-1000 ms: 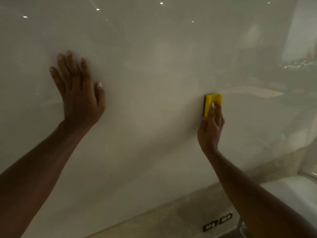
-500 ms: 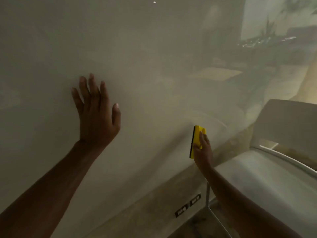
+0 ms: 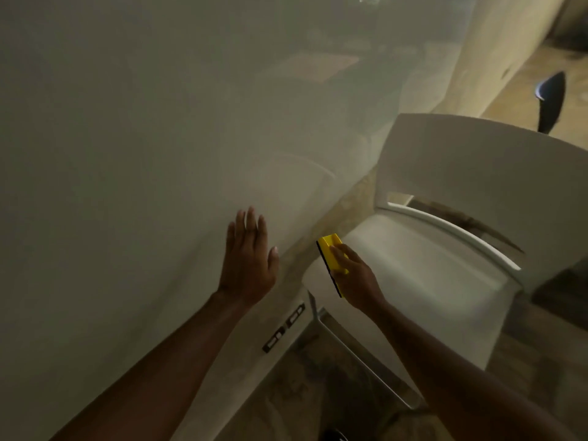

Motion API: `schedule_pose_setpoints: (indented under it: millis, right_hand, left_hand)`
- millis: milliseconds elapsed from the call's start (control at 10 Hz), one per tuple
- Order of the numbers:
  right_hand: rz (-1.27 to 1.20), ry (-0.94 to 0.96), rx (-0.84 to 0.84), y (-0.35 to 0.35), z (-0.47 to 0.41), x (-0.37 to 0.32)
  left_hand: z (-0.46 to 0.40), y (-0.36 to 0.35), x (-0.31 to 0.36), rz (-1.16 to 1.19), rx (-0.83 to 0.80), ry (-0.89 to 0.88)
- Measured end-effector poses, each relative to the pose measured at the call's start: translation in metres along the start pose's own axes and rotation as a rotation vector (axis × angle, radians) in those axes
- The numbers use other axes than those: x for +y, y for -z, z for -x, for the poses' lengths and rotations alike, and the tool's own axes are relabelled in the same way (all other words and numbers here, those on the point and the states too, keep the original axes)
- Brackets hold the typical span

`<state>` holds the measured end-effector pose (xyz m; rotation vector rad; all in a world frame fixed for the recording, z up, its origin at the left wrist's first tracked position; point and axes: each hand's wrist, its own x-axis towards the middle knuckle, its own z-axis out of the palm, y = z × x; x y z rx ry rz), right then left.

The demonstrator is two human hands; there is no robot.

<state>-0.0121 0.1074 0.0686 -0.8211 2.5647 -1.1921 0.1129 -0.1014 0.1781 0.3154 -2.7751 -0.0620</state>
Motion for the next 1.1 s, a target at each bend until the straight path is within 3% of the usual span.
schedule_pose_setpoints:
  millis: [300, 600, 900, 1100]
  right_hand:
    - [0.277, -0.095, -0.166, 0.024, -0.009, 0.083]
    - [0.515, -0.083, -0.381, -0.002, -0.017, 0.125]
    - [0.616, -0.020, -0.453, -0.015, -0.017, 0.135]
    - [0.534, -0.039, -0.341, -0.017, -0.017, 0.093]
  left_hand:
    - [-0.019, -0.120, 0.059, 0.056, -0.387, -0.094]
    - [-0.021, -0.183, 0.083, 0.010, -0.600, -0.135]
    - [-0.002, -0.188, 0.066, 0.039, -0.625, -0.027]
    - [0.010, -0.153, 0.047, 0.056, -0.555, 0.094]
